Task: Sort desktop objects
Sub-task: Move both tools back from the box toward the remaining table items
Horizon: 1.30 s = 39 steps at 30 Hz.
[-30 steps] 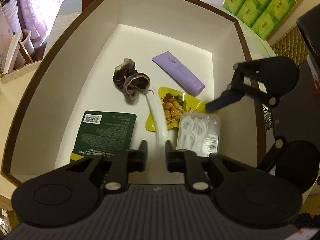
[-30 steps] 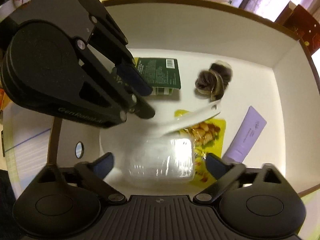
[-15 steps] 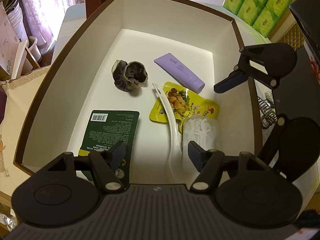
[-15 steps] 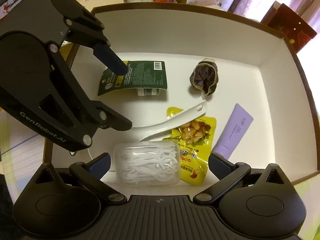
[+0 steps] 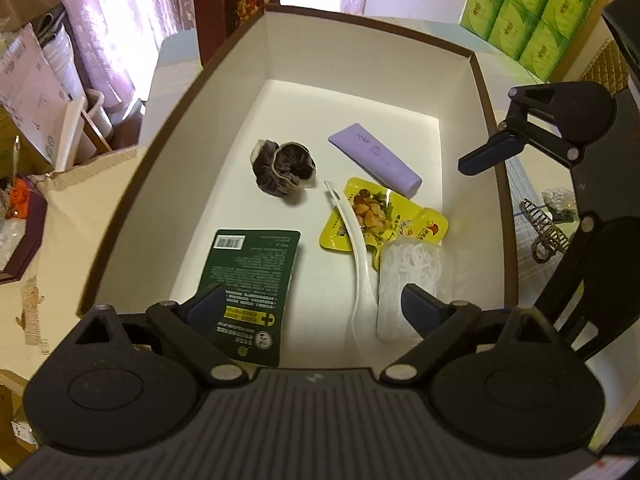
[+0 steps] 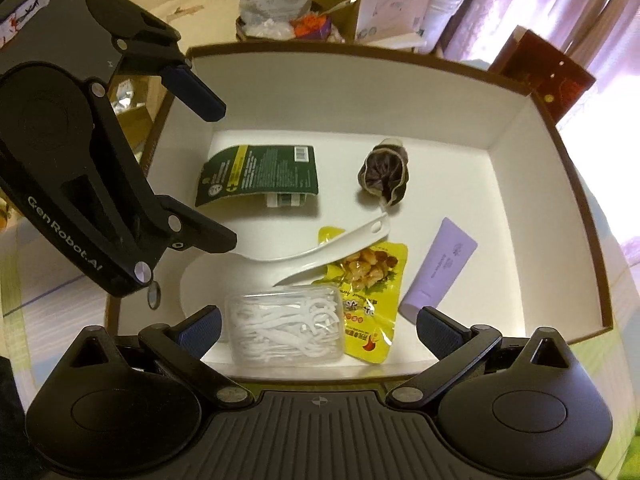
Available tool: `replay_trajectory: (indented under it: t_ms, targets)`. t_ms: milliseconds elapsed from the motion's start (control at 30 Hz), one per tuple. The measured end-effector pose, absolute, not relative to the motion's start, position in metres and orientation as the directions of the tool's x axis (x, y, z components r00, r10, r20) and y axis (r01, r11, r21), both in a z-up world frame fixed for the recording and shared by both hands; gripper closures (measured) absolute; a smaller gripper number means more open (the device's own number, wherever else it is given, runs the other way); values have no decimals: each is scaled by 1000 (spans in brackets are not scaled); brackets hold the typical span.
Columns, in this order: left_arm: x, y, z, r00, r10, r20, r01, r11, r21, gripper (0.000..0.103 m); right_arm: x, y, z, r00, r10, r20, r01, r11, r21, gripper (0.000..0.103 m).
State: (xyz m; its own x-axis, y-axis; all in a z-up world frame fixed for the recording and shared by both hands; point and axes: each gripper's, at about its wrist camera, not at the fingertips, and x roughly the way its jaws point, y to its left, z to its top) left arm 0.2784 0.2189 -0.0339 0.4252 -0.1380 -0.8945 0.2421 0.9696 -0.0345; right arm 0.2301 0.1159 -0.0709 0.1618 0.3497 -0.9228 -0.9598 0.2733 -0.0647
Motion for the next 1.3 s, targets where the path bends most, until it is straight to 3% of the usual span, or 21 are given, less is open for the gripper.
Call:
replay_trajectory:
  t_ms: [1300]
  targets:
    - [158,155,54,609,-61,-791,163,985,50,4,131,2,26,265,625,-734,-937,347,-42,2]
